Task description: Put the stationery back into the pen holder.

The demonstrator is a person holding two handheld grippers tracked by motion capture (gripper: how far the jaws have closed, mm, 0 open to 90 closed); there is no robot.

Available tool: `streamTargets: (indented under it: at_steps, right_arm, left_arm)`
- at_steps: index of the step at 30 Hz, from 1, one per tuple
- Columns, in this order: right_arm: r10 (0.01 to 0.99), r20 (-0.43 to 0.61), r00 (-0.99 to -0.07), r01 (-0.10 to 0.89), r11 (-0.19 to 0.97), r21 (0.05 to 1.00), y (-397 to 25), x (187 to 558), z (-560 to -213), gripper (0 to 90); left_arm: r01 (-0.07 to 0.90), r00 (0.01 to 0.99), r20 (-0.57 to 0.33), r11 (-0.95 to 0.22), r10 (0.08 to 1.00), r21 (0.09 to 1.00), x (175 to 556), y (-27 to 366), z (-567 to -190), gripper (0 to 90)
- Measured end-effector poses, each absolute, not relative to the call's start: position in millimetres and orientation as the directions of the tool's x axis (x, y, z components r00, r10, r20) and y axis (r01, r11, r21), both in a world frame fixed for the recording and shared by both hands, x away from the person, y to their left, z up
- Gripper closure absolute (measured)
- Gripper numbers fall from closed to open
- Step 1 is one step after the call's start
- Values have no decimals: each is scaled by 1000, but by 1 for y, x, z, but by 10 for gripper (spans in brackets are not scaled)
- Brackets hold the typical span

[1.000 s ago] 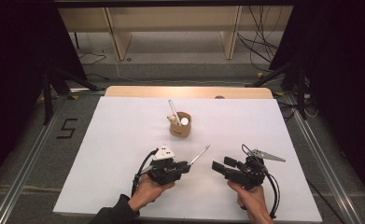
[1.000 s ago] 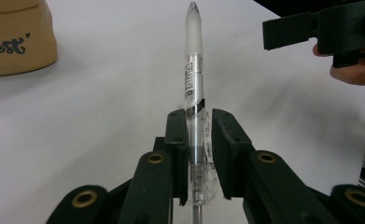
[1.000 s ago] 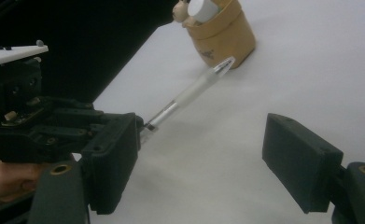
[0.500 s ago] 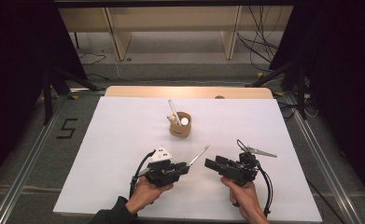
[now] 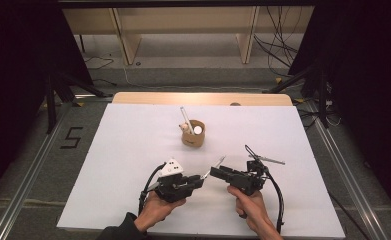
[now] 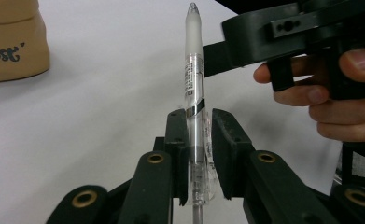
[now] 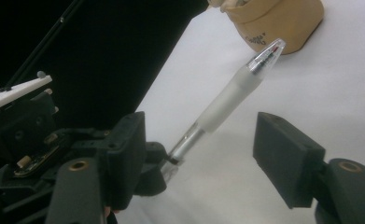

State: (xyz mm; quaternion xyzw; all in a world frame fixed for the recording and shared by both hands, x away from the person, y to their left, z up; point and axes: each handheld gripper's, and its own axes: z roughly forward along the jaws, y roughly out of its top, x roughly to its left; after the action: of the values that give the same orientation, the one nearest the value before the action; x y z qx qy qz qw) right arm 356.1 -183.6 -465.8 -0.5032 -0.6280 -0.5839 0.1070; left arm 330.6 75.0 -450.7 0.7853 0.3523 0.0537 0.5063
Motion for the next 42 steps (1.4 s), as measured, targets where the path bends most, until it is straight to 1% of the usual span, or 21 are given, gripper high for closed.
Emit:
streamTargets:
  at_steps: [20, 30, 34, 35, 37, 38, 42]
  right_arm:
    - [425, 800, -423, 798, -243, 551, -176, 365, -472, 676]
    - [392, 816, -425, 804, -251, 539, -176, 364, -471, 774]
    - [392, 800, -455, 790, -237, 565, -174, 362, -468, 797]
    - [398, 791, -464, 784, -231, 576, -174, 362, -467, 798]
    - [410, 774, -482, 769, -226, 598, -173, 360, -464, 799]
    - [425, 756, -498, 755, -216, 619, -173, 360, -462, 799]
    - [464, 707, -533, 715, -200, 670, -174, 358, -454, 800]
  left_arm:
    - [491, 751, -284, -217, 596, 843, 326, 74, -449, 763]
    - [496, 757, -294, -221, 584, 839, 327, 73, -454, 761]
    - [498, 762, -296, -228, 577, 837, 327, 72, -455, 745]
    - [498, 767, -298, -235, 568, 835, 328, 72, -455, 717]
    - [493, 770, -290, -241, 568, 836, 327, 71, -455, 595]
    - [493, 772, -292, -243, 564, 835, 327, 71, -455, 553]
    - [486, 782, -287, -252, 554, 837, 328, 74, -454, 431]
